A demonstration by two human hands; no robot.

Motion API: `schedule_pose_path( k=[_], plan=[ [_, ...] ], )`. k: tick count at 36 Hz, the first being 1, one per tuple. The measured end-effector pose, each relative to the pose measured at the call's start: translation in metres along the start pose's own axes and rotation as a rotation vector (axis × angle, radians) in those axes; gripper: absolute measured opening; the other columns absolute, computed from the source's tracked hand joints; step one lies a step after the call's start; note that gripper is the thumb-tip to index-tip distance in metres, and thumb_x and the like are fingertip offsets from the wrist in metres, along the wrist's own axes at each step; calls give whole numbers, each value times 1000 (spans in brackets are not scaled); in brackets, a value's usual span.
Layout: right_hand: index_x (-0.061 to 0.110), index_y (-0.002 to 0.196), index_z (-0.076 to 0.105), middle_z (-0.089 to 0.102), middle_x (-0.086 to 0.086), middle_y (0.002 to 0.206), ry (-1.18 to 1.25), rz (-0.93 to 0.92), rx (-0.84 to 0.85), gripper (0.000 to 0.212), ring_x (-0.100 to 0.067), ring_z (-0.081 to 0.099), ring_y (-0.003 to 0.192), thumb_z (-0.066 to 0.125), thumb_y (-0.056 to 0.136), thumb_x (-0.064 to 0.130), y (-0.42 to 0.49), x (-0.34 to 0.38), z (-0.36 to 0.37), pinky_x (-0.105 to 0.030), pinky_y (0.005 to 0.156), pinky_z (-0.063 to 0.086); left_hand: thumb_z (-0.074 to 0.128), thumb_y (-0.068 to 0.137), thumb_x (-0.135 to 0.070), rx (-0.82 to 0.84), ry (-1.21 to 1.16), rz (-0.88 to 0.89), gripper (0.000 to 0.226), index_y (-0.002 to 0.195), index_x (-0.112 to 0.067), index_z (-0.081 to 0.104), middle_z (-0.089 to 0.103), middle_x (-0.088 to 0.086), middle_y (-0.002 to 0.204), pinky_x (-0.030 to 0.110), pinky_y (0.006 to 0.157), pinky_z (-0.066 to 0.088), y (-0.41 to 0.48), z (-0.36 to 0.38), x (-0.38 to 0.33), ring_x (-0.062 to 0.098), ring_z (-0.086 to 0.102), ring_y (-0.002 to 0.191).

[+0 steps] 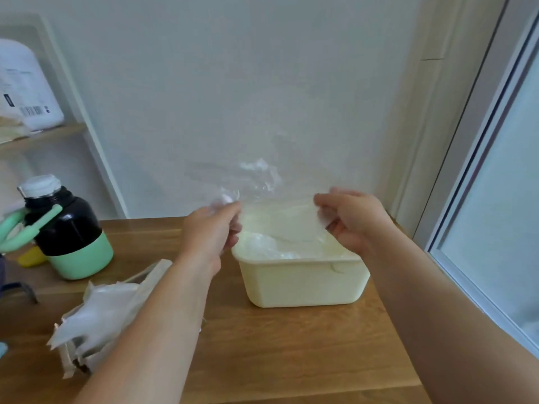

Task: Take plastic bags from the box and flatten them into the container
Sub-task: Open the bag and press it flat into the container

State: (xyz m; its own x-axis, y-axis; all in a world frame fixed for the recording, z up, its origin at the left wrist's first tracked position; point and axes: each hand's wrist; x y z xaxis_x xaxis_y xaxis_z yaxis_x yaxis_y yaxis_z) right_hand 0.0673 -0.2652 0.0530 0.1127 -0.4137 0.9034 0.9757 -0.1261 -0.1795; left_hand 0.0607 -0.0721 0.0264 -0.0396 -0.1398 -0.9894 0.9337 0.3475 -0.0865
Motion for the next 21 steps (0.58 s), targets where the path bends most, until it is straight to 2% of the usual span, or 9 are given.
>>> schedule_pose_path(
  k=[4,5,7,9,11,13,15,18,21],
  plan=[
    [12,78,55,56,-7,77,-4,-33,-120,17,-16,53,66,59,85,-3,17,-5,-6,-34,66,56,69,86,-18,5,151,-27,12,92,-9,63,62,3,83,25,53,44,0,1,10,12,60,66],
    [12,78,55,56,-7,76,-12,-40,-142,18,-16,55,63,58,85,-4,20,-5,-7,-34,65,57,69,85,-19,-24,187,7,30,111,-8,59,62,2,94,28,61,48,0,1,10,15,61,78],
    [11,78,52,53,-6,71,-51,-61,-155,20,-11,55,48,54,87,-6,23,-6,-9,-27,53,56,72,83,-27,-143,342,100,74,144,-14,33,50,1,124,33,85,44,-1,-1,9,21,52,110],
    [10,85,52,53,-7,74,-271,-92,-151,14,-10,54,48,53,87,-4,26,-6,-13,-21,45,52,75,80,-30,-281,514,319,88,150,-20,22,31,5,145,29,97,33,-7,-2,3,23,37,131],
    [7,102,52,53,-7,74,-497,-95,-129,16,-11,56,49,54,88,-1,29,-6,-17,-21,46,53,75,80,-25,-306,663,689,76,145,-19,35,34,8,143,28,100,29,-10,1,-3,21,33,131],
    [3,123,49,55,-6,71,-772,-107,-119,34,-17,62,52,53,89,1,34,-7,-23,-34,69,59,72,81,-22,-133,766,977,51,129,-17,57,50,1,125,27,100,31,-5,9,-6,16,40,119],
    [-1,131,43,61,-10,77,-1063,-140,-111,44,-29,67,69,53,88,6,35,-8,-24,-41,81,56,67,82,-27,173,872,1008,35,116,-21,69,57,-9,113,24,98,34,0,19,-5,11,48,112],
    [1,132,39,62,-15,101,-1282,-161,-102,47,-31,65,86,57,89,12,40,-8,-25,-41,81,55,64,90,-35,563,1128,770,34,124,-29,65,57,-11,132,28,106,32,6,37,-2,10,46,126],
    [3,133,34,59,-15,108,-1418,-182,-92,49,-30,62,89,59,92,16,44,-7,-30,-40,79,54,60,91,-45,727,1344,436,49,138,-34,50,43,-14,148,30,112,27,17,48,6,9,37,137]
  ],
)
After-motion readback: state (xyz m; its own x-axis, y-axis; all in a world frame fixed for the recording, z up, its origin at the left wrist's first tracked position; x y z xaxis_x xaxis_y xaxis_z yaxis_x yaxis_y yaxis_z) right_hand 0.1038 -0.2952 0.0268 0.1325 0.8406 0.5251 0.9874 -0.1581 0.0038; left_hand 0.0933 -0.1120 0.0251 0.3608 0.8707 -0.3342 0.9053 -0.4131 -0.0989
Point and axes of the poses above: each hand's wrist, its own y-axis towards the middle knuckle, its own z-axis out of the palm, x = y × z
